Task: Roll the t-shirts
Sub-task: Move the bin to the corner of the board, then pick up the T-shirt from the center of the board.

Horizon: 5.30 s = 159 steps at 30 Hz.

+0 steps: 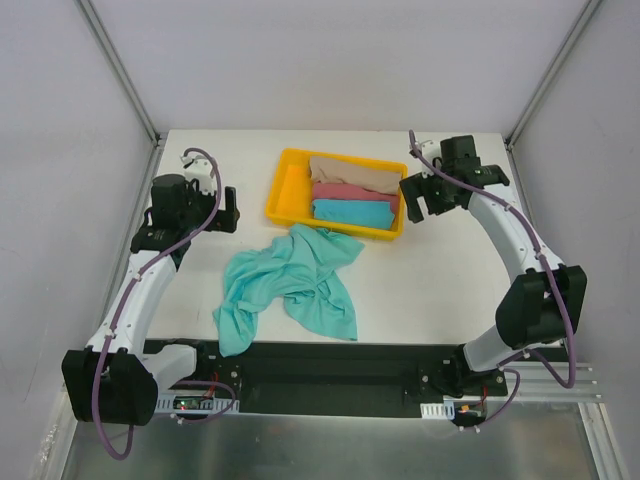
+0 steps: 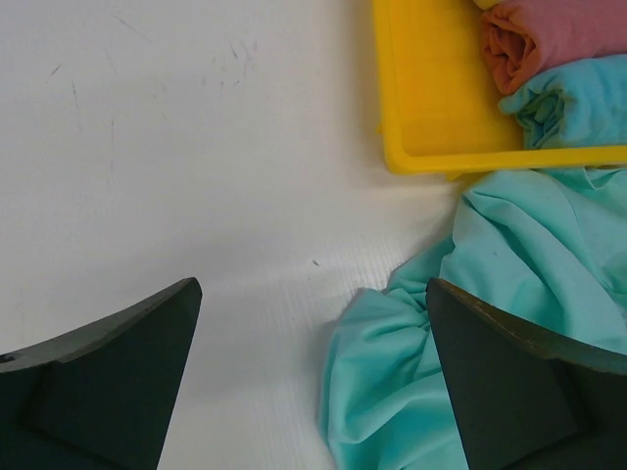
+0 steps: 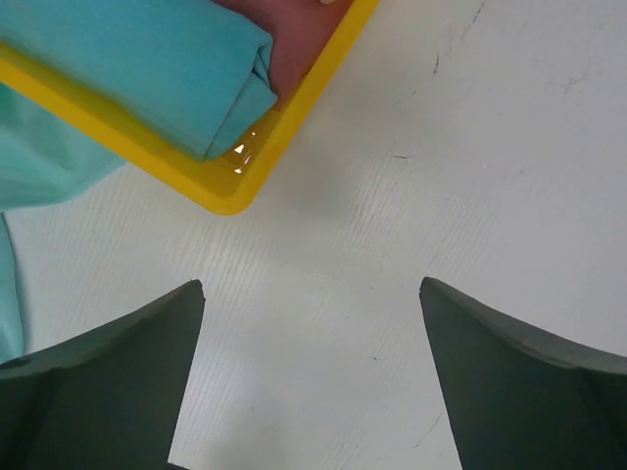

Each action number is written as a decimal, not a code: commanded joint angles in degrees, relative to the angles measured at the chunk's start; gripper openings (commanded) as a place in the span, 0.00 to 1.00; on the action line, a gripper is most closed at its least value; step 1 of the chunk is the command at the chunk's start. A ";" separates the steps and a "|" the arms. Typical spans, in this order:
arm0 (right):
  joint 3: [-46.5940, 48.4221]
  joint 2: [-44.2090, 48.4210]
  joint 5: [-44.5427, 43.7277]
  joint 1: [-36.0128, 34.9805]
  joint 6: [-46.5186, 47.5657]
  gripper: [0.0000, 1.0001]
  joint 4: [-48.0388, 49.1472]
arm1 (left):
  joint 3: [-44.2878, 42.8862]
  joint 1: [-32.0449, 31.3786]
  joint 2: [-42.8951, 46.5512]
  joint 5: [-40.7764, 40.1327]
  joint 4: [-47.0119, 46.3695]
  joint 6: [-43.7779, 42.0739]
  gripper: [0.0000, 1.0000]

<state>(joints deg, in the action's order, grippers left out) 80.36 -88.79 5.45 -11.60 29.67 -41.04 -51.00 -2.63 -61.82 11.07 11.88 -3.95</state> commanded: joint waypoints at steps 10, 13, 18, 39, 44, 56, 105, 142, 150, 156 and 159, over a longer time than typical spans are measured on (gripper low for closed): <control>6.48 -4.27 13.09 -8.17 23.03 0.99 -12.66 | -1.47 -0.18 1.62 10.11 4.82 -5.46 0.99; 8.05 -6.65 13.44 -10.81 27.44 0.95 -14.50 | -2.87 -0.18 0.66 10.90 5.26 -8.08 0.99; 12.80 -14.55 13.10 -14.06 30.44 0.85 -16.53 | -8.05 -0.18 -3.47 9.15 8.85 -9.33 0.99; 17.73 -28.01 3.70 -16.79 34.49 0.41 -11.53 | -5.86 -0.09 -1.28 8.97 10.53 -8.89 0.99; 17.46 -29.94 0.26 -15.48 38.08 0.01 -10.47 | -6.83 -0.09 -2.16 9.06 10.71 -9.15 0.99; 21.76 -32.14 -3.43 3.32 58.73 0.01 -11.43 | -7.18 -0.09 -3.83 7.91 13.25 -12.57 0.98; 12.45 -8.70 4.91 13.02 68.82 0.79 -1.54 | -1.03 -8.88 -6.64 10.03 20.11 -25.42 0.99; 8.84 -20.48 15.72 -31.04 36.69 0.10 5.63 | -9.79 5.88 -25.18 23.11 35.49 -27.08 0.14; 25.45 -10.70 21.35 -23.75 25.89 0.04 -7.11 | -32.64 6.50 -24.66 27.86 44.88 -26.03 0.00; 35.56 -7.63 21.18 -17.87 14.29 0.01 -5.29 | -52.23 6.50 -24.92 29.09 47.18 -23.48 0.00; 37.59 -5.26 21.09 -15.66 9.36 0.01 -4.58 | -57.78 6.50 -25.10 29.97 47.27 -21.90 0.00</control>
<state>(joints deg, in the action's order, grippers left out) 115.09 -97.01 25.17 -29.85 48.82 -44.53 -101.54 3.46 -88.62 37.54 55.57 -28.23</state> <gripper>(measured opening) 0.051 0.005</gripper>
